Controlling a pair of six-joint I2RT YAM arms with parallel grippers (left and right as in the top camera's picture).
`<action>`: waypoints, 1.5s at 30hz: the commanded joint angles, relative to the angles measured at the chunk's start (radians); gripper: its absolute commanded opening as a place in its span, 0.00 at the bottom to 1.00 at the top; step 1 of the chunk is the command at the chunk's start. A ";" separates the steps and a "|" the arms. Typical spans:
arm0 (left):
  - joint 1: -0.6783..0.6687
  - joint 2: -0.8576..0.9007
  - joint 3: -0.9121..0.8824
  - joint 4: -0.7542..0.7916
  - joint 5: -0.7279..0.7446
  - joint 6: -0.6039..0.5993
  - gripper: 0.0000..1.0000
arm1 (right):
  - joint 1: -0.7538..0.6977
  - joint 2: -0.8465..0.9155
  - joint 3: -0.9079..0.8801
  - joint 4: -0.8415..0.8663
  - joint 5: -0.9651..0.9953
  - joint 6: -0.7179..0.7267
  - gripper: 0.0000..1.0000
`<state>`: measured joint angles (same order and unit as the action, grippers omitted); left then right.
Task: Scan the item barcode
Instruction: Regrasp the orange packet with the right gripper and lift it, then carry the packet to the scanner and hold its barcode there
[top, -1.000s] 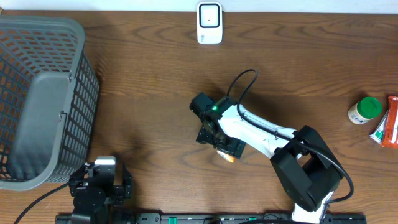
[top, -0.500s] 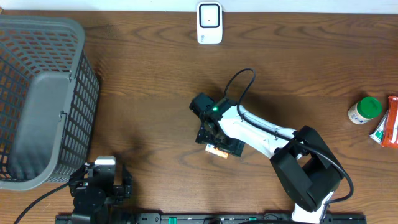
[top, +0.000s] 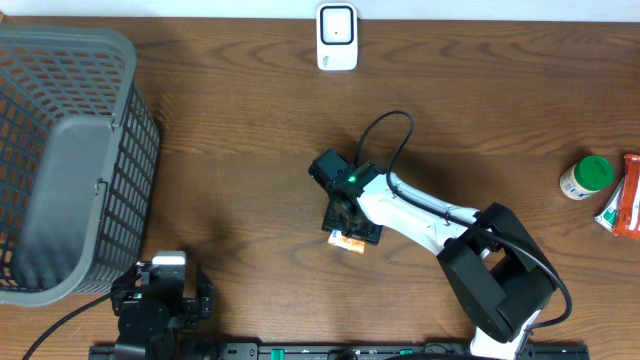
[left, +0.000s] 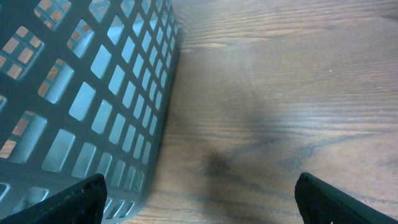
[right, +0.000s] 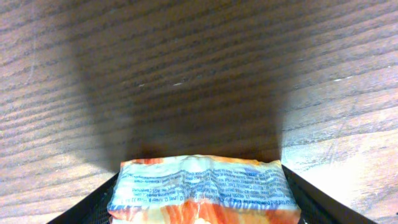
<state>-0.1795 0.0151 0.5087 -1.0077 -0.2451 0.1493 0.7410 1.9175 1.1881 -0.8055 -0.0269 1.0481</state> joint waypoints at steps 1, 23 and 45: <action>0.004 -0.003 0.002 -0.001 -0.002 -0.013 0.95 | -0.006 -0.003 -0.010 0.006 -0.005 -0.037 0.66; 0.004 -0.003 0.002 -0.001 -0.002 -0.013 0.95 | -0.057 -0.569 0.063 -0.029 -0.050 -0.322 0.57; 0.004 -0.003 0.002 -0.001 -0.002 -0.013 0.95 | -0.108 -0.725 0.063 -0.163 -0.245 -0.414 0.59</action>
<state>-0.1795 0.0151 0.5087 -1.0080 -0.2447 0.1493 0.6655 1.1629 1.2362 -0.9478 -0.1532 0.6952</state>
